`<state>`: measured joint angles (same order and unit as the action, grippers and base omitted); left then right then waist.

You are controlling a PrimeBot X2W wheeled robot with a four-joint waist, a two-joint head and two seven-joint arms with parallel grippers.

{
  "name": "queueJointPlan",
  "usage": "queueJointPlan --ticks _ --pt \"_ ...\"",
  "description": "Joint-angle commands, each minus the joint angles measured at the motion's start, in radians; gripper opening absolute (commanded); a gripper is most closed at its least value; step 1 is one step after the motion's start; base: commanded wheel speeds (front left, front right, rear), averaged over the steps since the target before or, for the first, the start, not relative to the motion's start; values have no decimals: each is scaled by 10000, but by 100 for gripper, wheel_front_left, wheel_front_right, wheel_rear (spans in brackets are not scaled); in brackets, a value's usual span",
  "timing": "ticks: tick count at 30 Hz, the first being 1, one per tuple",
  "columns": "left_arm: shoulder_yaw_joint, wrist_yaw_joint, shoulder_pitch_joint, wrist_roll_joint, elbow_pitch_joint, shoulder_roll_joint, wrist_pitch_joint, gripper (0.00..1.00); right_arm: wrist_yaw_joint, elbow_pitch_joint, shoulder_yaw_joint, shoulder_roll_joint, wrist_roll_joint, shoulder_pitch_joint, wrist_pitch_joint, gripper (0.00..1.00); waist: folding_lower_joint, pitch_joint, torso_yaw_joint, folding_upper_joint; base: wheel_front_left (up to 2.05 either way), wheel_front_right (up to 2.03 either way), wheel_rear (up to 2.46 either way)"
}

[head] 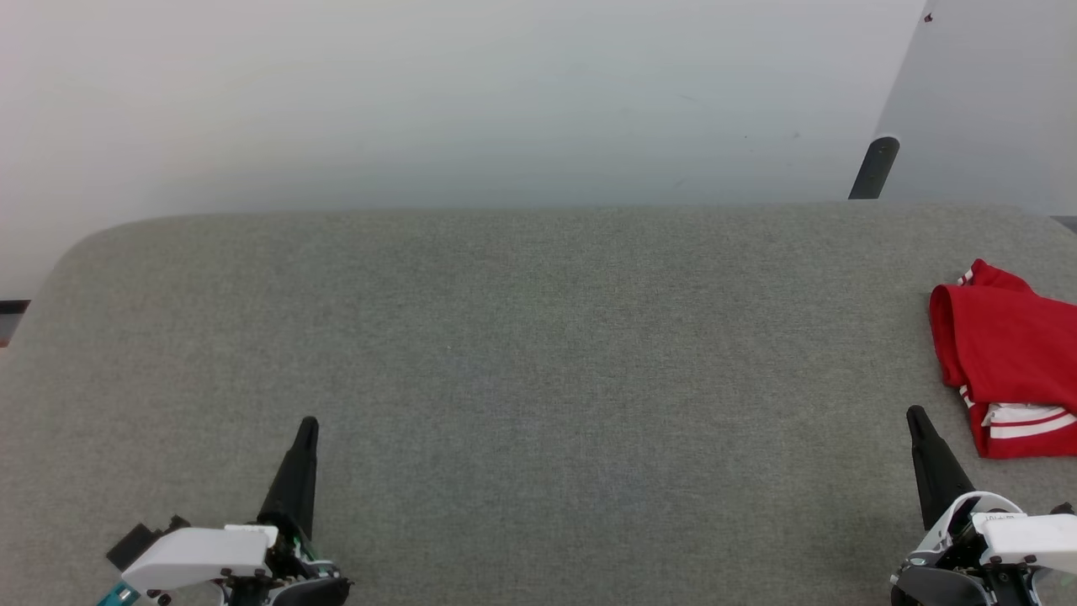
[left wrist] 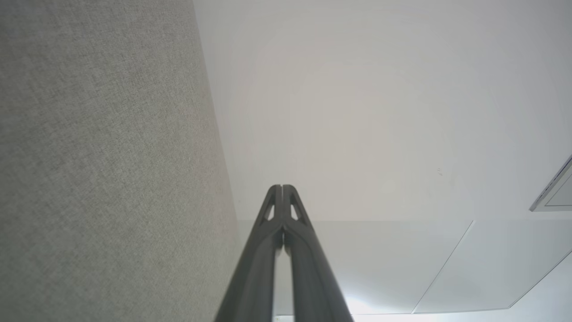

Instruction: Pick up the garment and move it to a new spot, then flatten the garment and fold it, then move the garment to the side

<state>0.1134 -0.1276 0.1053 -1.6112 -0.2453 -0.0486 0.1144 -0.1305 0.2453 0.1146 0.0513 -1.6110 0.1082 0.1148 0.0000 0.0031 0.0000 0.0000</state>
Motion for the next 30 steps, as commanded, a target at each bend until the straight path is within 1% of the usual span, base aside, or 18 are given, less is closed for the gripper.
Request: queueJointPlan --ticks 1,30 --pt "24 -56 101 -28 -9 0 34 0 -4 1 5 -30 -33 40 25 0 0 -1 0 0 0 0 0" --pt "21 -57 99 -31 -7 0 32 0 -4 1 2 -30 -35 40 23 0 0 0 0 0 0 0 0"
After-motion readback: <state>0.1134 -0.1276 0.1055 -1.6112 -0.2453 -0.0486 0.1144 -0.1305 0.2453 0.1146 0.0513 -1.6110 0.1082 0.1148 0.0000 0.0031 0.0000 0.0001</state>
